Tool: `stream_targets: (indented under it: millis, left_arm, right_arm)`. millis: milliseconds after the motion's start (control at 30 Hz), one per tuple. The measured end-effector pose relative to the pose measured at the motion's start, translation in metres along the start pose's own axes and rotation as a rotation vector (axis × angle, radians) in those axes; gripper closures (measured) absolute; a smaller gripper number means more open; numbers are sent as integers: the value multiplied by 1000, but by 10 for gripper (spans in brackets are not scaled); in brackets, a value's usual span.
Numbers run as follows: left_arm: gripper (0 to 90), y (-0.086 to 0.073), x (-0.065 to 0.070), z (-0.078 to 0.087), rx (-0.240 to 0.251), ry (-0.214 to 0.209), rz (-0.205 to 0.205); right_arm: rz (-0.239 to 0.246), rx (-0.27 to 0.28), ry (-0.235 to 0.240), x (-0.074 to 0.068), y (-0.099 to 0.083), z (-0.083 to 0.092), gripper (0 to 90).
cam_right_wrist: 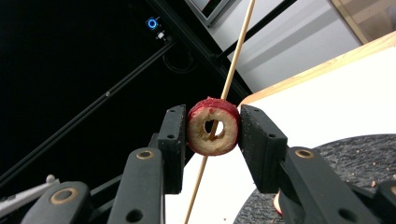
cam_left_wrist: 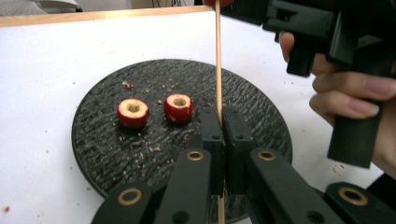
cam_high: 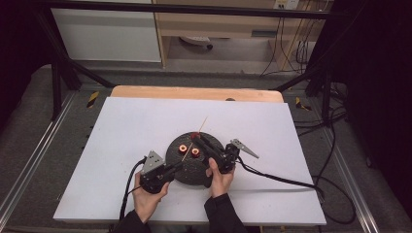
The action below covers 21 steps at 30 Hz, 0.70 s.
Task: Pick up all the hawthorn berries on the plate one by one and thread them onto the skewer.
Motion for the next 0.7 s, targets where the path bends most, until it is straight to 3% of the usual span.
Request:
stream_targets:
  millis: [700]
  left_arm:
    - [884,16,3,-19,-2,14,-16]
  right_arm:
    - [7,-83,21,-2,-13,3,630]
Point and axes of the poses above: each handheld gripper's, and its own axes: z roughly backward along the jaws, y roughly out of its top, x roughly to its right, the point moved 3 cm from there along -z, roughly forward along the jaws, and after that the axes turned 13 degrees about z, right-handed, at the moved point
